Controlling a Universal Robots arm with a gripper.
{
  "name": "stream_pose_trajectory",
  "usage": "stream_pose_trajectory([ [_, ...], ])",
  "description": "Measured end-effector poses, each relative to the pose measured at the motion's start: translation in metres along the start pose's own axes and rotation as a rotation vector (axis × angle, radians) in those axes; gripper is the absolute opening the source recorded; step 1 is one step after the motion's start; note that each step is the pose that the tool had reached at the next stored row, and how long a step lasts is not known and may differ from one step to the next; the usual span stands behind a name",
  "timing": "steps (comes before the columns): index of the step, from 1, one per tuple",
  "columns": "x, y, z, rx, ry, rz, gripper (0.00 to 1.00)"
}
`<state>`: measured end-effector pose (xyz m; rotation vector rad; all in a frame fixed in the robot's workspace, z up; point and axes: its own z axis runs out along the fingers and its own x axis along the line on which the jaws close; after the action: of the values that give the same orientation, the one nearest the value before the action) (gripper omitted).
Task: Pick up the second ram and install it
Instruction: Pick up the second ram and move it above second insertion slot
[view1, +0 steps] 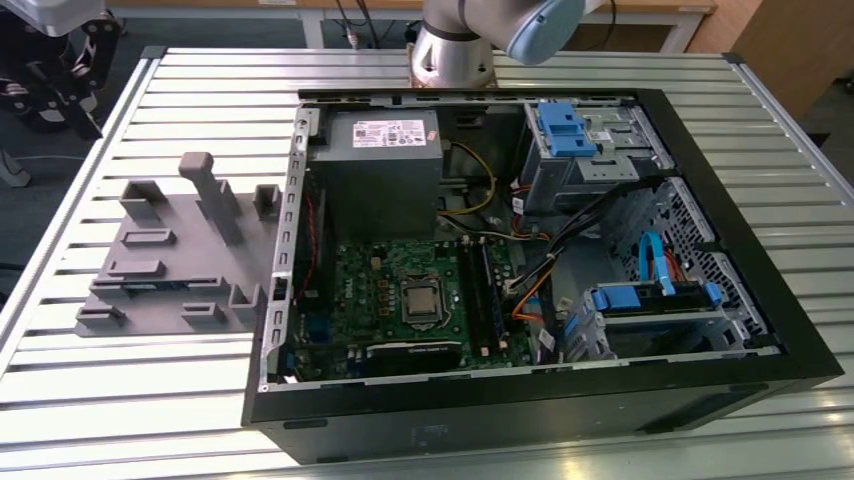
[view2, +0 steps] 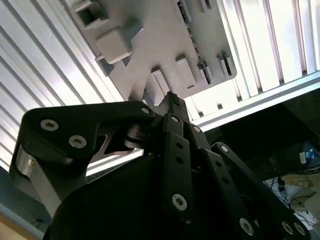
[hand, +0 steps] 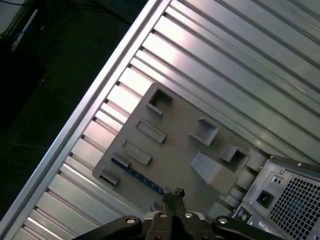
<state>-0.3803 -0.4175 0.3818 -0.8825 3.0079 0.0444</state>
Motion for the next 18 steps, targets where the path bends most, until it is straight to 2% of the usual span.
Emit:
stream_pose_trajectory([
  [9,0.0000,0.0000,0.0005,0.0041,0.0093,-0.097,0.11],
  [18,0.0000,0.0000,0.0007,0.0038,0.0150,-0.251,0.11],
])
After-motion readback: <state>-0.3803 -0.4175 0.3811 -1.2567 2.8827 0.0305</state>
